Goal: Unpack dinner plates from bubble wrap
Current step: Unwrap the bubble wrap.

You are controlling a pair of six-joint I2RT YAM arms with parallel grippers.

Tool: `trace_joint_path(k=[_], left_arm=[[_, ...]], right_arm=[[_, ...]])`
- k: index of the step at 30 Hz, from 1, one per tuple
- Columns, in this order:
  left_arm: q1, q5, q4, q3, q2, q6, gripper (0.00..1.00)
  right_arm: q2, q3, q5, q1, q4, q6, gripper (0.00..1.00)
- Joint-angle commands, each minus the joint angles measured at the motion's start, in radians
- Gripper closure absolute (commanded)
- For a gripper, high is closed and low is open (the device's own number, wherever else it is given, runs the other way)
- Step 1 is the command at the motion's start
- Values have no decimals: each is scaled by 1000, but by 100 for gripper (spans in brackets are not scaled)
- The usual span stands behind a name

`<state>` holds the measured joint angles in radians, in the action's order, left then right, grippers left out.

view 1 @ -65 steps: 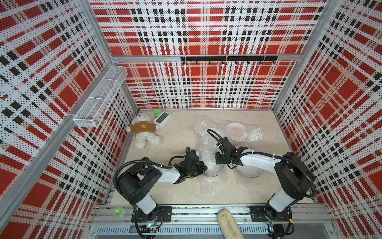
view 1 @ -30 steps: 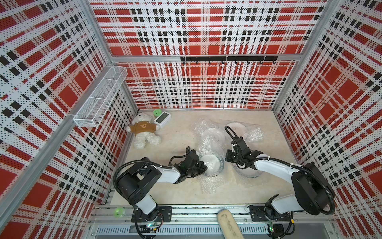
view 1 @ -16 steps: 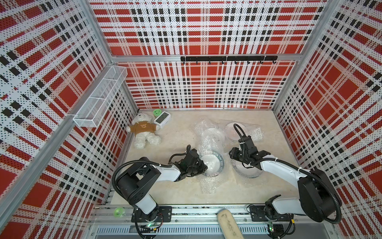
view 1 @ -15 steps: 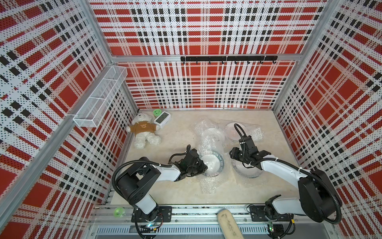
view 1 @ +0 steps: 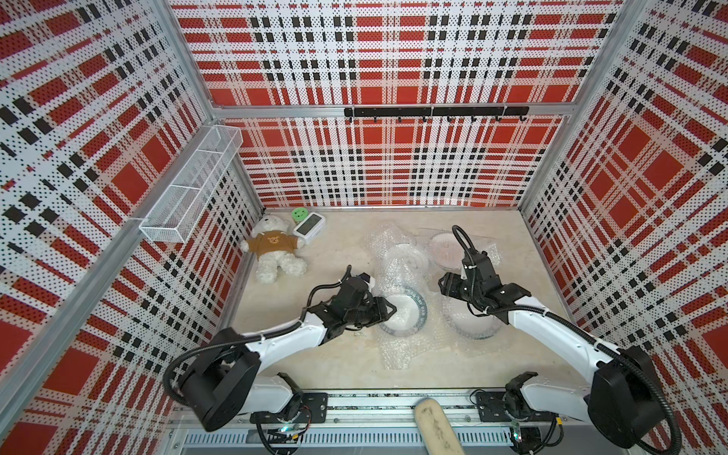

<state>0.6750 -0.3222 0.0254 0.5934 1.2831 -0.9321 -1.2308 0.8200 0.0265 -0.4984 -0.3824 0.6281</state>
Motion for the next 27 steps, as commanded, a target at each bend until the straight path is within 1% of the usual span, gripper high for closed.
trace_joint_path(k=[1, 3, 5, 7, 9, 11, 13, 15, 19, 22, 24, 25, 27], left_arm=[[-81, -18, -114, -41, -100, 10, 36], [-136, -27, -156, -61, -129, 38, 21], [-187, -63, -147, -84, -120, 57, 11], [-227, -108, -117, -100, -79, 64, 9], [-236, -140, -66, -110, -32, 61, 9], [-222, -152, -16, -109, 18, 61, 12], [-208, -151, 19, -97, 71, 67, 14], [-202, -154, 38, -82, 126, 68, 18], [-181, -166, 85, -50, 230, 61, 27], [-166, -161, 101, -29, 285, 64, 33], [-164, -161, 110, -23, 310, 59, 38], [-164, -161, 119, -24, 316, 55, 39], [-163, -153, 125, -25, 324, 49, 41]], right_arm=[[4, 95, 8, -73, -6, -69, 26], [-24, 110, -50, -86, 20, -67, 20], [-48, 92, -106, -87, 79, -50, 14], [-72, 65, -160, -86, 141, -36, 8], [-91, 38, -222, -91, 210, -18, 3], [-112, 20, -271, -101, 258, -4, 0], [-132, 5, -305, -116, 287, -1, 0], [-146, -10, -334, -127, 308, 1, 0], [-168, -50, -339, -131, 311, 10, 0], [-172, -60, -290, -130, 281, 5, 0], [-172, -43, -204, -129, 205, 9, 0], [-168, -33, -143, -130, 152, 17, 0], [-147, -20, -69, -130, 98, 6, 0]])
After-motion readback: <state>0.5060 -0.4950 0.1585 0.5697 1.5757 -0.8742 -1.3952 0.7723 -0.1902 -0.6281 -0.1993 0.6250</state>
